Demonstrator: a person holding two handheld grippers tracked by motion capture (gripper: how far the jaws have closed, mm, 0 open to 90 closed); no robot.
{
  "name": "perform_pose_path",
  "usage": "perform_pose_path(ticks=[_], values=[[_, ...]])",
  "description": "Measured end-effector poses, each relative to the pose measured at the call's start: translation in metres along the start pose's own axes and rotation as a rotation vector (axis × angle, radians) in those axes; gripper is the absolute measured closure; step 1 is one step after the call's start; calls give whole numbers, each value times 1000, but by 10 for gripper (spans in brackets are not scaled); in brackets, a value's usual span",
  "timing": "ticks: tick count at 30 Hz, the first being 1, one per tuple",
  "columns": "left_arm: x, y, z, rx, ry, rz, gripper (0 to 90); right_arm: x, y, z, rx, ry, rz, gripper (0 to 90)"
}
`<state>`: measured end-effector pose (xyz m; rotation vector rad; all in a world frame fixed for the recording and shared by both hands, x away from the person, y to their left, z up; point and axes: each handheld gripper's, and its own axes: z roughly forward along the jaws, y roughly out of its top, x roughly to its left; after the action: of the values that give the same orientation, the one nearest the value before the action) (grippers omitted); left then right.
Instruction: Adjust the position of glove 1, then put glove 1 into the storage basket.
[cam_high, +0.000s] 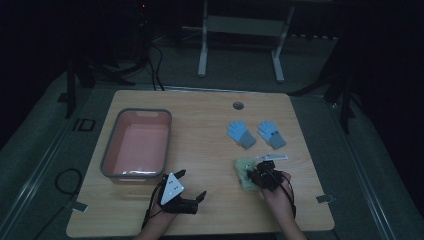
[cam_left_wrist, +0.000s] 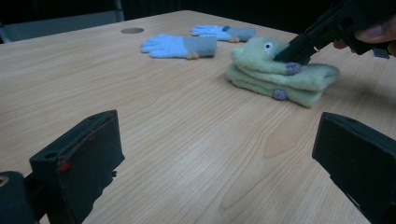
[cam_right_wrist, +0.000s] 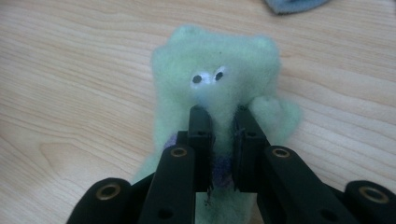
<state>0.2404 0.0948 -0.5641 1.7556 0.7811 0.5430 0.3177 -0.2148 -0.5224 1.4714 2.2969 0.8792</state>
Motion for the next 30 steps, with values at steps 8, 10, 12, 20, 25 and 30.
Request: perform_pose_path(ticks=[8, 10, 12, 20, 25, 30], values=[[3, -1, -2, -16, -15, -15, 18, -3, 1, -10, -57, 36, -31, 555], [4, -1, -2, -27, -25, -23, 18, -5, 2, -13, -70, 56, -24, 443], [4, -1, -2, -24, -26, -23, 18, -9, 2, -16, -89, 63, -14, 367], [-4, 3, 6, 129, 52, 41, 38, -22, 5, -25, -65, 79, -61, 136], [-8, 6, 9, 160, -29, 31, 34, -29, 4, -28, -77, 98, -74, 138], [-15, 15, 11, 161, -101, 35, 44, -37, 6, -34, -135, 125, -139, 129]])
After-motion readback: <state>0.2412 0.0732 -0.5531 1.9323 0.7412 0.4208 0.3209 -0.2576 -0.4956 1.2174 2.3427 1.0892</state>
